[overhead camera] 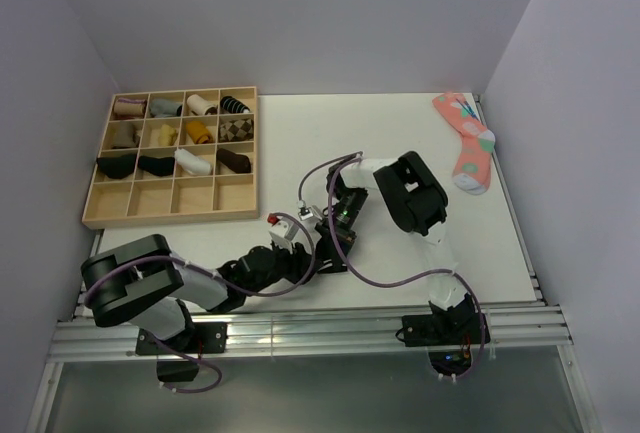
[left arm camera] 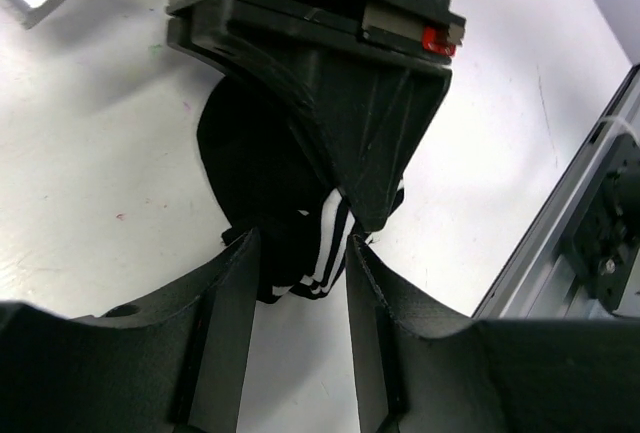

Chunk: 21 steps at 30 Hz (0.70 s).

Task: Roll the socks
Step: Roll the sock at the center of the board.

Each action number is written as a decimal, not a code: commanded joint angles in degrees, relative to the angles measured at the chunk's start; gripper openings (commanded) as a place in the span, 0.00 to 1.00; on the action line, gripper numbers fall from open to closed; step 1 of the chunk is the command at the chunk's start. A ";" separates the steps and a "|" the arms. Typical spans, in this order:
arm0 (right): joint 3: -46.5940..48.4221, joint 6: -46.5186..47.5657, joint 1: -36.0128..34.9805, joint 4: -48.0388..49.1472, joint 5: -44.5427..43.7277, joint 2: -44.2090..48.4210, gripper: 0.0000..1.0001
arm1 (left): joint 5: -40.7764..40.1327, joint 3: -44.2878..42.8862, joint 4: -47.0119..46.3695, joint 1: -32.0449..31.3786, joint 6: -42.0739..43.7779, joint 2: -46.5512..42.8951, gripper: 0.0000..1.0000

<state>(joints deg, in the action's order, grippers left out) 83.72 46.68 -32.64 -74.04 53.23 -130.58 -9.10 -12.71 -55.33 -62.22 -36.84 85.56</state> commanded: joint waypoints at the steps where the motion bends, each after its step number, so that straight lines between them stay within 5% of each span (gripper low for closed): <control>1: 2.06 1.84 0.56 -2.16 -0.06 -0.81 0.18 | 3.21 -2.31 -4.44 -0.54 4.05 1.27 0.45; 14: 3.11 2.28 0.74 -2.78 -0.32 -1.78 0.18 | 4.19 -4.34 -3.99 -0.54 4.76 6.55 0.43; 21: 3.20 2.81 0.83 -3.57 -0.15 -2.22 0.18 | 4.53 -5.04 -5.49 -0.54 3.27 9.88 0.33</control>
<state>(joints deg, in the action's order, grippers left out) 85.19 47.90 -32.32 -76.14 53.04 -131.74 -5.65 -16.27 -58.11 -62.35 -33.23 93.76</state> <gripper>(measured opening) 0.211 0.346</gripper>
